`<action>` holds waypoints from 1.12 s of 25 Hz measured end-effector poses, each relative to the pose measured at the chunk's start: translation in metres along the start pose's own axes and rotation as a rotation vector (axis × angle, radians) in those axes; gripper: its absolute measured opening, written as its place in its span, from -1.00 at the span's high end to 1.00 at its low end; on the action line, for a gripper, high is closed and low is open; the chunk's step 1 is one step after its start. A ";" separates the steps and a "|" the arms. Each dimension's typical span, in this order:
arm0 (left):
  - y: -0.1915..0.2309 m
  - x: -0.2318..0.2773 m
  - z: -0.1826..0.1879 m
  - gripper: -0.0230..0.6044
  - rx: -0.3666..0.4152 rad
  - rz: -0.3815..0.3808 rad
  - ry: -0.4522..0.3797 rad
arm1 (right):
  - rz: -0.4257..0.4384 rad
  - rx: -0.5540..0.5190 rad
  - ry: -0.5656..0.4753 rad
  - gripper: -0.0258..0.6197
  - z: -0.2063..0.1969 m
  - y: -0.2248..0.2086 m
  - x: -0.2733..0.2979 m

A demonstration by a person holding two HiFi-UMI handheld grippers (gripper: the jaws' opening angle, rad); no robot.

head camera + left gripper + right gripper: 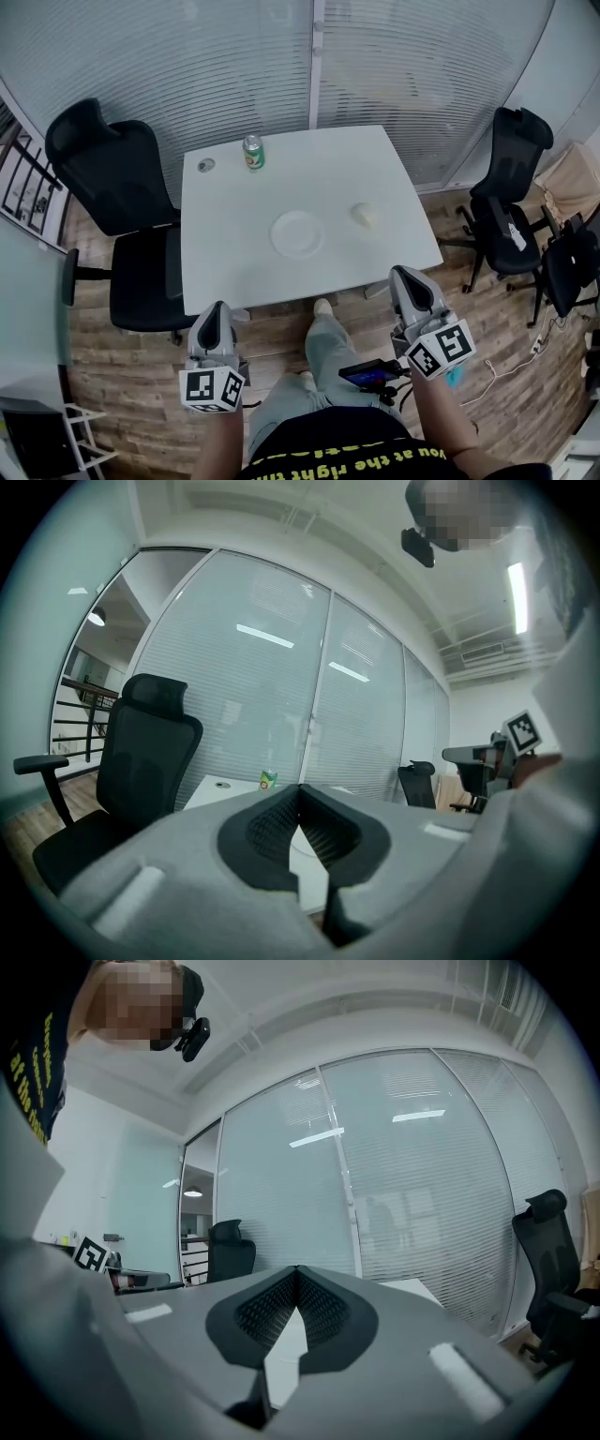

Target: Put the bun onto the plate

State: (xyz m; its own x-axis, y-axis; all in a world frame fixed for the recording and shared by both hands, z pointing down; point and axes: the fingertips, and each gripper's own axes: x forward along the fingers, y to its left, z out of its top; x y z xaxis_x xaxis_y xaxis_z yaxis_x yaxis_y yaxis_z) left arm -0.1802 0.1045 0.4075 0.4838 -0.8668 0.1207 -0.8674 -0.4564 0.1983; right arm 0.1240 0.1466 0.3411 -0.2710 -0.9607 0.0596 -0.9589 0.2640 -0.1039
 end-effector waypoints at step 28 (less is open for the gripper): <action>0.019 0.163 0.036 0.93 -0.014 0.136 0.004 | 0.167 0.003 0.036 0.90 0.035 -0.102 0.179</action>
State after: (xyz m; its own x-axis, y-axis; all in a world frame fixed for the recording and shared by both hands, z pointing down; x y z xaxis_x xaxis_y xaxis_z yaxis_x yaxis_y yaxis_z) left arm -0.1223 -0.0524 0.3962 0.3626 -0.9197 0.1508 -0.9231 -0.3322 0.1938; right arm 0.1763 -0.0552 0.3281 -0.4298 -0.8997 0.0763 -0.8998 0.4199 -0.1182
